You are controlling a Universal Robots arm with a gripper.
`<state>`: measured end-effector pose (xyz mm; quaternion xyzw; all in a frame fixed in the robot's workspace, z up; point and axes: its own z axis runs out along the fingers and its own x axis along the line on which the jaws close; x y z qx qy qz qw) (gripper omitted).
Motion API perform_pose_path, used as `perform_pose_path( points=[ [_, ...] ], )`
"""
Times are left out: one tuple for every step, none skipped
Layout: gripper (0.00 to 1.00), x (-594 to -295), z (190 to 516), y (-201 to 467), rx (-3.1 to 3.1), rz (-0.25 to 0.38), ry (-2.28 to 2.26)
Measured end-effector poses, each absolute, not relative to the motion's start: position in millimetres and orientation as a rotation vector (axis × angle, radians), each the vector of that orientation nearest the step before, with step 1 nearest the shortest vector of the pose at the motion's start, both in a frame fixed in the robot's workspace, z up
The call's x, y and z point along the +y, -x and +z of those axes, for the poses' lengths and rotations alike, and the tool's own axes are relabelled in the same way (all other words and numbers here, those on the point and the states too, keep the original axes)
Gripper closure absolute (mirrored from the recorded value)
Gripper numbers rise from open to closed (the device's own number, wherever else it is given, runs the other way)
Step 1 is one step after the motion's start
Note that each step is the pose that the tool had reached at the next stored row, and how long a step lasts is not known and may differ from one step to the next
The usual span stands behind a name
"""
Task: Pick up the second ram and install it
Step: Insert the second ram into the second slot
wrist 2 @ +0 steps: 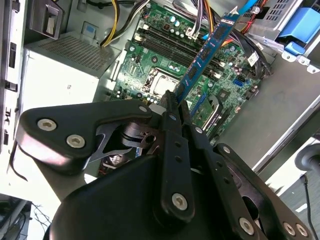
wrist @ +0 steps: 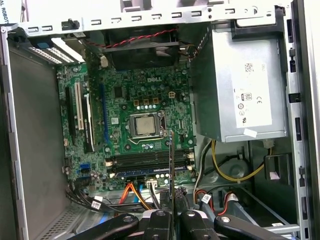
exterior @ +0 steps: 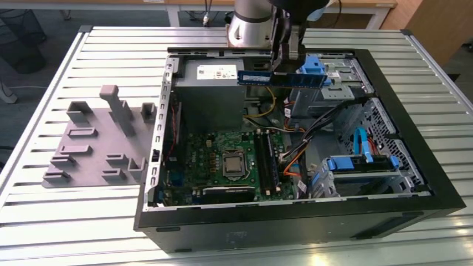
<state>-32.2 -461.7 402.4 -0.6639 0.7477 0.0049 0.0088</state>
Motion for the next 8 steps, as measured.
perform_pose_path(
  points=[
    [0.86,-461.7,402.4,32.2,2.338,0.015,2.072],
    [0.86,-461.7,402.4,32.2,2.340,0.015,2.070],
    [0.86,-461.7,402.4,32.2,2.342,0.015,2.068],
    [0.86,-461.7,402.4,32.2,2.344,0.015,2.065],
    [0.86,-461.7,402.4,32.2,2.346,0.015,2.063],
    [0.86,-461.7,402.4,32.2,2.348,0.015,2.061],
    [0.86,-461.7,402.4,32.2,2.350,0.015,2.058],
    [0.86,-461.7,402.4,32.2,2.352,0.015,2.056]
  ],
)
